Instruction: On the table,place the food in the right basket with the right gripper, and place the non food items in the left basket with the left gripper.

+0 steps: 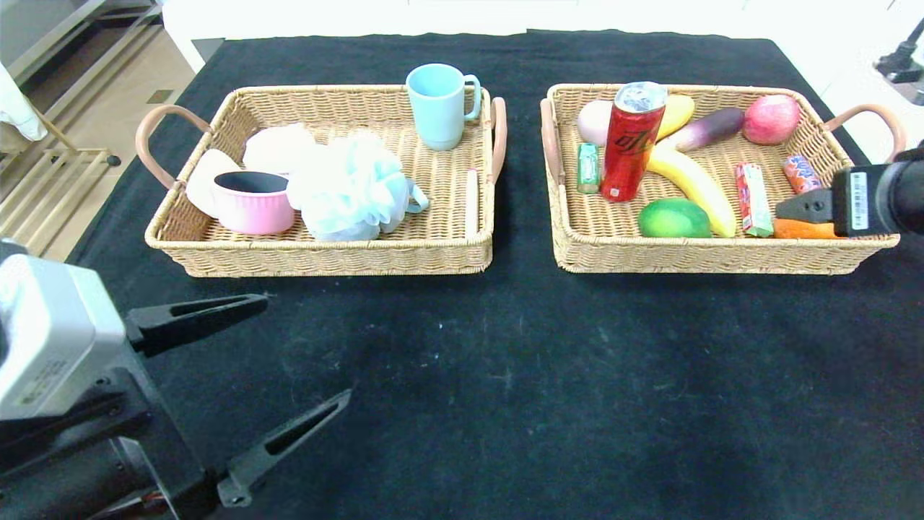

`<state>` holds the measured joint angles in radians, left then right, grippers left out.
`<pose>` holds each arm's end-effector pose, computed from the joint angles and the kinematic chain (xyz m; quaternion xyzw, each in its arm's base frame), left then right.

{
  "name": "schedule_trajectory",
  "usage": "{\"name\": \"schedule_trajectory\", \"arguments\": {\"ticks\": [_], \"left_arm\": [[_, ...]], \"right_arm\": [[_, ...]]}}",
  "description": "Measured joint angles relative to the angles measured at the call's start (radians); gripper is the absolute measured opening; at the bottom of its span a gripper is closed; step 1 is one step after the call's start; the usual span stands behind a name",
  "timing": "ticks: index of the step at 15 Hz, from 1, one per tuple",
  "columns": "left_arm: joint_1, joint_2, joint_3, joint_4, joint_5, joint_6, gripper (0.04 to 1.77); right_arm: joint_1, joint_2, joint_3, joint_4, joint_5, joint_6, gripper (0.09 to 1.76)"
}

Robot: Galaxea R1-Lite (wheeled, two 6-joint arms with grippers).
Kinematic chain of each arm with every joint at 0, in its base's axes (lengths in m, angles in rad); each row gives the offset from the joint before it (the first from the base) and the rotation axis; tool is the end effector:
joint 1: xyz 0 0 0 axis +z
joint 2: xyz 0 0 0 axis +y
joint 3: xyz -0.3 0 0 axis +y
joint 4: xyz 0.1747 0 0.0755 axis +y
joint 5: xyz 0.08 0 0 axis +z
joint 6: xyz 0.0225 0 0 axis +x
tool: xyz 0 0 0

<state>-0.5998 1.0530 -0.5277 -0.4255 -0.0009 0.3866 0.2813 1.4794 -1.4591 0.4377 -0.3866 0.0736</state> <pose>0.1176 -0.0805 0.2282 0.1977 -0.0100 -0.2991 0.9334 0.2322 0.0583 0.3261 -0.0386 0.2124 -0.0591 0.9746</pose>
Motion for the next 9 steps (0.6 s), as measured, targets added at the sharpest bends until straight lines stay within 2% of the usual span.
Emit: {"name": "schedule_trajectory", "arguments": {"ticks": [3,6,9], "left_arm": [[0.023,-0.080,0.001,0.033,0.044,0.000,1.72],[0.035,-0.198,-0.005,0.227,0.069,0.001,1.72],[0.112,-0.331,-0.014,0.367,0.064,0.002,1.72]], "right_arm": [[0.036,-0.194,0.169,0.001,0.007,-0.037,1.64],[0.058,-0.397,0.313,0.007,0.055,-0.072,1.66],[0.066,-0.589,0.437,0.061,0.137,-0.085,1.68]]}}
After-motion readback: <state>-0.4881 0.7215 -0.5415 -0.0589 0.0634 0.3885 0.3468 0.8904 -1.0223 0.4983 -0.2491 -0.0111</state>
